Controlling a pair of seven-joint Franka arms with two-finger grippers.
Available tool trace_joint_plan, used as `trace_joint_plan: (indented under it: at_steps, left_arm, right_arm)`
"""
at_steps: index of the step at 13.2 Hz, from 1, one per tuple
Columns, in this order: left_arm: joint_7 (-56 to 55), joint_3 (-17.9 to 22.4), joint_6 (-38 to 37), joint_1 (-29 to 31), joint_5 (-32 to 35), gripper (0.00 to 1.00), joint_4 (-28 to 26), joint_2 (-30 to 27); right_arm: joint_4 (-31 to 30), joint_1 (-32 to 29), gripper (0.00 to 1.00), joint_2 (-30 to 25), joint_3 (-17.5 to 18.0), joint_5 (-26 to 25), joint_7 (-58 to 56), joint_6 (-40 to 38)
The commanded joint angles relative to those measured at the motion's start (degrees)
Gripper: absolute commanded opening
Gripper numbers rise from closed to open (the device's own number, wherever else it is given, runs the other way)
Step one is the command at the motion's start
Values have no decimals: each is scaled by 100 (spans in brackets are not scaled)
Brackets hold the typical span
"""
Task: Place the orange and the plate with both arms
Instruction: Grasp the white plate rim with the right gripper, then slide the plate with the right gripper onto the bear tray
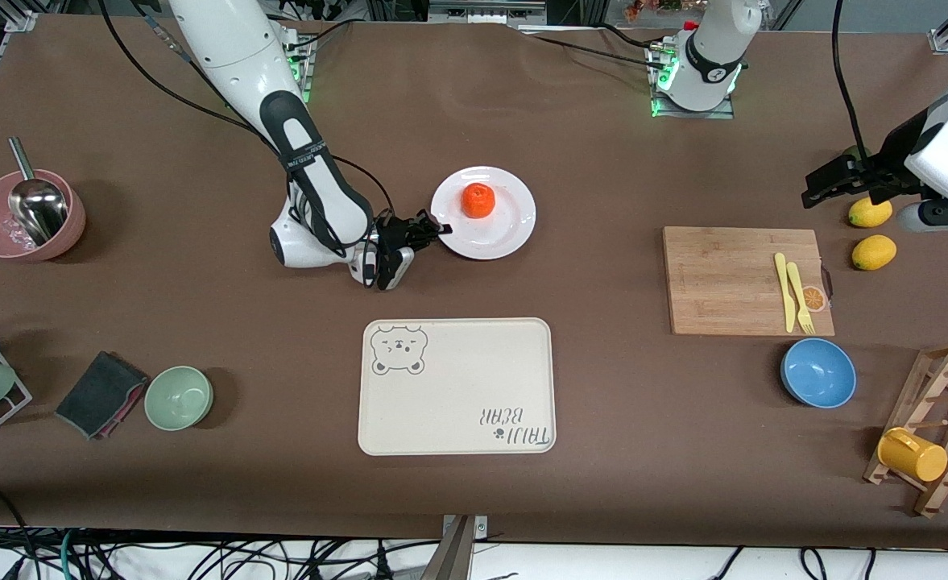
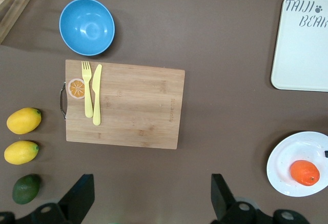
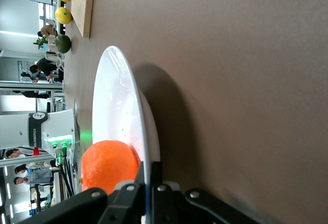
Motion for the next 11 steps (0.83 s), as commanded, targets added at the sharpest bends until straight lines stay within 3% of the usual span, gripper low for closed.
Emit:
trace_joint_plan:
  at_steps: [1,4,7,11]
  left_arm:
    - [130,-1,-57,27,33,100,109,50]
    - [130,-1,-57,27,33,100,109,50]
    - [112,-1,-66,27,33,100,109,50]
    - [103,-1,-66,27,33,100,109,50]
  right_arm:
    - [255,-5,0,52,-35,53,234,-19]
    - [771,-66,0,104,-148,45,1040,-1]
    - [2140,-163,0,744,-456,27,1911,-19]
    - [4091,-453,0,1755,-483,36,3106,261]
